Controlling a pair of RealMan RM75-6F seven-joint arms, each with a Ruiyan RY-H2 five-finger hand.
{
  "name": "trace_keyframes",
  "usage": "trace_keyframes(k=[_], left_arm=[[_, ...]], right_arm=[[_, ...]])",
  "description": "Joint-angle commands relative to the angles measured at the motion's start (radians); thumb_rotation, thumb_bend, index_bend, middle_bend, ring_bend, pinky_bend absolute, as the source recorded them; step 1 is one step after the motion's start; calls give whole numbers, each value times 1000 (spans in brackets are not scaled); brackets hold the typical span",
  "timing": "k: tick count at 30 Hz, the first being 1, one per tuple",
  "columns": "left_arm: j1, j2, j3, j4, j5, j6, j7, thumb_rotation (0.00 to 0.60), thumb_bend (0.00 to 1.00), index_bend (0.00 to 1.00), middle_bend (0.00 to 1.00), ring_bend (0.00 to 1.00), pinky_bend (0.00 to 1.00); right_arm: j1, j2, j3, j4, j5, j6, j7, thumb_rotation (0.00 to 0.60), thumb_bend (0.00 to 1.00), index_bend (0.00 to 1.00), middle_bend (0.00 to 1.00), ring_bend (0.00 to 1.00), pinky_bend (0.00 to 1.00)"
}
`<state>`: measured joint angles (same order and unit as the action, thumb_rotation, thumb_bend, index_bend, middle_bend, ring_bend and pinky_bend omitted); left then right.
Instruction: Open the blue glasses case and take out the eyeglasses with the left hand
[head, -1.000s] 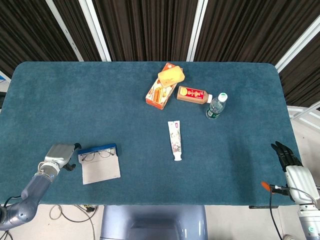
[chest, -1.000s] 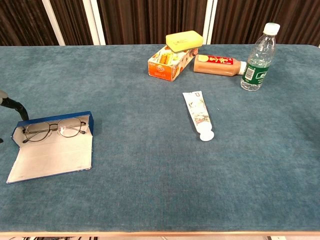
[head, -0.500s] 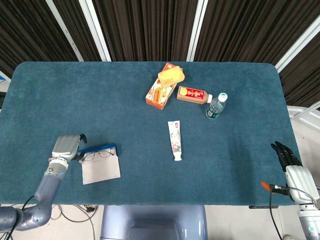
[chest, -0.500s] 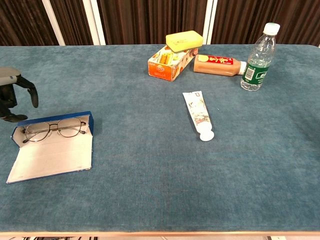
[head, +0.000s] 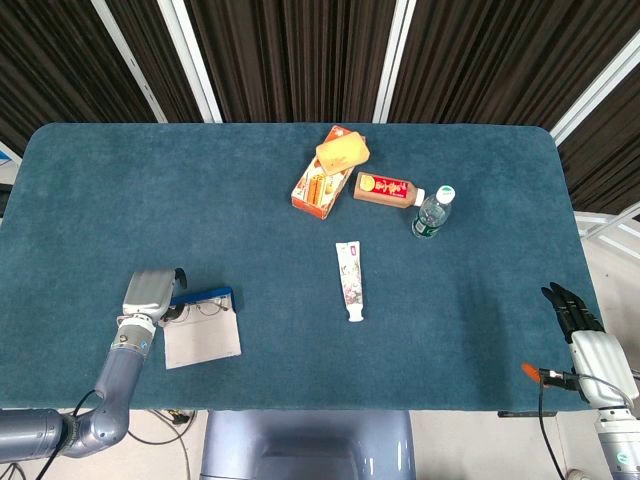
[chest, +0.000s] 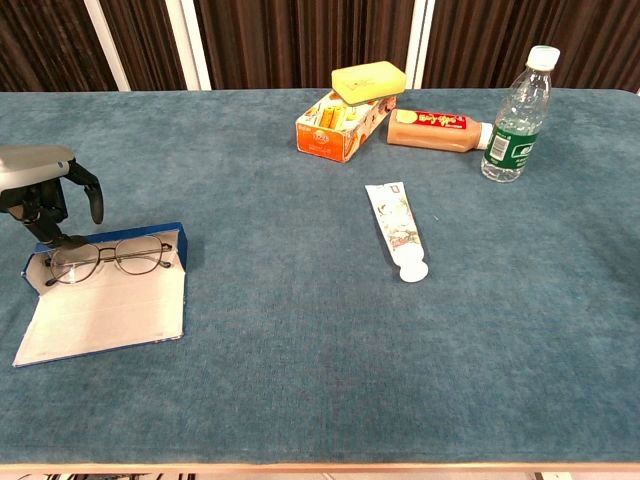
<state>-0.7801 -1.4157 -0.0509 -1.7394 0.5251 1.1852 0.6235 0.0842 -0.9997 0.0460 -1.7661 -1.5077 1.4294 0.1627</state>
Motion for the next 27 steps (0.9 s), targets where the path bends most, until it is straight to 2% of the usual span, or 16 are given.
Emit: trace_keyframes(k=[1,27], left_arm=[[3,-5,-7,-5,-8,2,5,600,317,420,1000,949,1000],[27,-36,-56,-11,-37,-3,24,600,361,431,1000,953,1000]], right_arm=[[0,0,0,0,0,0,0,600,121,0,0,0,186],[0,1,-1,-1,1,-1,2,600,121,0,0,0,186]])
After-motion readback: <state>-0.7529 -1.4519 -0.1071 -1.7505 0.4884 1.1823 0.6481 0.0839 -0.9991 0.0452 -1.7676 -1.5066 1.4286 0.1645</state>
